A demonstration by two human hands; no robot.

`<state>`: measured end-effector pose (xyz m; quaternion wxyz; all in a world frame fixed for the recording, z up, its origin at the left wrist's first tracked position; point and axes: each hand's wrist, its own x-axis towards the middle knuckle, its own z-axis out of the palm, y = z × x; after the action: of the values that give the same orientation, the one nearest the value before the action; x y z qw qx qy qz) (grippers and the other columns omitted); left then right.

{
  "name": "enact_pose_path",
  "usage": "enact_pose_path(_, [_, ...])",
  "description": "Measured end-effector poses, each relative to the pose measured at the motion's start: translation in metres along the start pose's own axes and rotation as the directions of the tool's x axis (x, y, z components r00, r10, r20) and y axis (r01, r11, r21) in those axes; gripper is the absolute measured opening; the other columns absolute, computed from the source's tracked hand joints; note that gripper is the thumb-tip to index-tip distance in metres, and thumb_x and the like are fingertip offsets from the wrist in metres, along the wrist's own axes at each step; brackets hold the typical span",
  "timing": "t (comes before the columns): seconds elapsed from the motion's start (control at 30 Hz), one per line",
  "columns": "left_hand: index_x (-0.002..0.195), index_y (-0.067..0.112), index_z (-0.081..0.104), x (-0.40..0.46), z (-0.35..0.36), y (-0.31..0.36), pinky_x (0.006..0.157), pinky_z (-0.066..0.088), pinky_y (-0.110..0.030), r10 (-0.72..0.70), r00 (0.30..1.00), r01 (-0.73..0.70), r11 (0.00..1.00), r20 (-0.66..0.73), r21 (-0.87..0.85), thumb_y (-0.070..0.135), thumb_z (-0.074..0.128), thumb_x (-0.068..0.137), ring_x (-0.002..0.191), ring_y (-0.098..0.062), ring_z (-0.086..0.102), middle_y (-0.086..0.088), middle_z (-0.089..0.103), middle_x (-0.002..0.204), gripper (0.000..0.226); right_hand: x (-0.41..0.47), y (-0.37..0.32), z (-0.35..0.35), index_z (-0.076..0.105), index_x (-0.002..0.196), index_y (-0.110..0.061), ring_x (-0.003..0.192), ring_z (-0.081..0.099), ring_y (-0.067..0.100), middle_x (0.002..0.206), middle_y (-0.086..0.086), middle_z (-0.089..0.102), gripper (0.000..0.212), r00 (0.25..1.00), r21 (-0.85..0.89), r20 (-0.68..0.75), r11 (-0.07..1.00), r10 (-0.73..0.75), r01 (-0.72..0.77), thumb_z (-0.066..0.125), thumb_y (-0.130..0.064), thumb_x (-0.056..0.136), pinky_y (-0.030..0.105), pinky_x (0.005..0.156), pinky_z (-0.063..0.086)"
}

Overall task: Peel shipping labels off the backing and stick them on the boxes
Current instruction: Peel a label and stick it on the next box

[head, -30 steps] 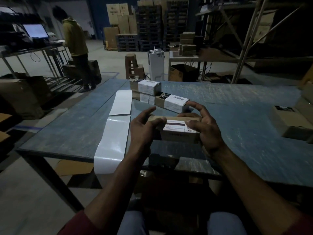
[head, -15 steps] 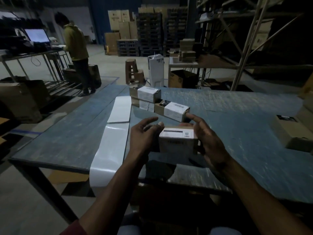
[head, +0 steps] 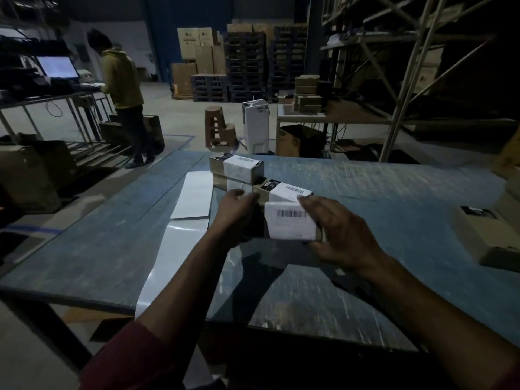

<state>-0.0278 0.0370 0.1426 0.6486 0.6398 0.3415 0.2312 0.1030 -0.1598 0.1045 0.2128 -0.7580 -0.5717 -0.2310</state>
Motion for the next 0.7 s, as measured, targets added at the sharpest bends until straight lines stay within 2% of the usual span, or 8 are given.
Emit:
enact_pose_path(0.07, [0.148, 0.024, 0.041, 0.005, 0.002, -0.004, 0.087, 0.056, -0.060, -0.011, 0.993, 0.000, 0.996, -0.117, -0.092, 0.059, 0.054, 0.100, 0.121, -0.034, 0.059, -0.005, 0.057, 0.134, 0.060, 0.016, 0.019, -0.001, 0.047, 0.154, -0.016, 0.122, 0.064, 0.028, 0.144, 0.009, 0.060, 0.097, 0.996, 0.154, 0.009, 0.984, 0.091, -0.091, 0.093, -0.030, 0.069, 0.049, 0.092, 0.061])
enact_pose_path(0.13, [0.149, 0.024, 0.041, 0.007, 0.002, -0.016, 0.101, 0.051, -0.057, 0.113, 0.967, -0.109, 0.994, -0.227, 0.030, 0.063, 0.049, 0.101, 0.123, -0.030, 0.057, -0.005, 0.055, 0.143, 0.063, 0.036, 0.035, -0.001, 0.050, 0.153, -0.018, 0.125, 0.062, 0.024, 0.145, 0.006, 0.060, 0.098, 0.978, 0.262, 0.031, 0.943, 0.206, -0.207, 0.096, -0.034, 0.069, 0.046, 0.099, 0.058])
enact_pose_path(0.2, [0.145, 0.021, 0.048, 0.004, 0.005, -0.035, 0.097, 0.055, -0.050, 0.223, 0.952, -0.184, 0.965, -0.208, 0.189, 0.058, 0.050, 0.102, 0.112, -0.025, 0.063, -0.007, 0.063, 0.134, 0.057, 0.058, 0.044, 0.000, 0.053, 0.151, -0.020, 0.128, 0.059, 0.022, 0.148, 0.004, 0.059, 0.095, 0.938, 0.336, 0.057, 0.879, 0.341, -0.339, 0.097, -0.038, 0.069, 0.043, 0.104, 0.054])
enact_pose_path(0.27, [0.138, 0.021, 0.055, 0.003, 0.010, -0.057, 0.090, 0.059, -0.048, 0.273, 0.946, -0.210, 0.928, -0.177, 0.307, 0.056, 0.054, 0.101, 0.102, -0.024, 0.068, -0.007, 0.070, 0.123, 0.050, 0.078, 0.051, 0.005, 0.055, 0.149, -0.019, 0.130, 0.058, 0.023, 0.147, 0.004, 0.060, 0.091, 0.891, 0.368, 0.106, 0.815, 0.442, -0.448, 0.096, -0.040, 0.071, 0.036, 0.102, 0.050])
enact_pose_path(0.33, [0.132, 0.022, 0.061, 0.006, 0.016, -0.077, 0.091, 0.057, -0.044, 0.319, 0.926, -0.200, 0.866, -0.199, 0.458, 0.051, 0.058, 0.100, 0.103, -0.023, 0.069, -0.007, 0.073, 0.119, 0.043, 0.093, 0.055, 0.014, 0.057, 0.148, -0.016, 0.129, 0.059, 0.025, 0.147, 0.005, 0.061, 0.088, 0.852, 0.339, 0.155, 0.784, 0.500, -0.521, 0.095, -0.041, 0.072, 0.031, 0.098, 0.046])
enact_pose_path(0.43, [0.132, 0.025, 0.061, 0.006, 0.022, -0.087, 0.095, 0.053, -0.044, 0.381, 0.905, -0.193, 0.762, -0.188, 0.618, 0.046, 0.061, 0.096, 0.112, -0.025, 0.063, -0.006, 0.071, 0.119, 0.041, 0.104, 0.055, 0.028, 0.058, 0.147, -0.017, 0.129, 0.060, 0.030, 0.146, 0.009, 0.062, 0.086, 0.805, 0.230, 0.230, 0.773, 0.547, -0.591, 0.092, -0.044, 0.074, 0.037, 0.100, 0.050])
enact_pose_path(0.53, [0.133, 0.022, 0.062, 0.009, 0.022, -0.091, 0.096, 0.048, -0.040, 0.380, 0.911, -0.178, 0.711, -0.160, 0.680, 0.038, 0.062, 0.095, 0.116, -0.027, 0.058, -0.008, 0.069, 0.121, 0.041, 0.106, 0.047, 0.035, 0.059, 0.146, -0.016, 0.129, 0.059, 0.032, 0.146, 0.011, 0.062, 0.083, 0.776, 0.181, 0.266, 0.761, 0.572, -0.623, 0.092, -0.043, 0.074, 0.042, 0.102, 0.052])
enact_pose_path(0.7, [0.130, 0.022, 0.064, 0.014, 0.022, -0.095, 0.095, 0.047, -0.038, 0.379, 0.908, -0.165, 0.715, -0.179, 0.680, 0.034, 0.062, 0.094, 0.115, -0.025, 0.057, -0.007, 0.069, 0.119, 0.038, 0.115, 0.038, 0.043, 0.061, 0.142, -0.016, 0.125, 0.061, 0.032, 0.141, 0.011, 0.064, 0.082, 0.776, 0.178, 0.265, 0.762, 0.572, -0.622, 0.093, -0.044, 0.072, 0.043, 0.099, 0.054])
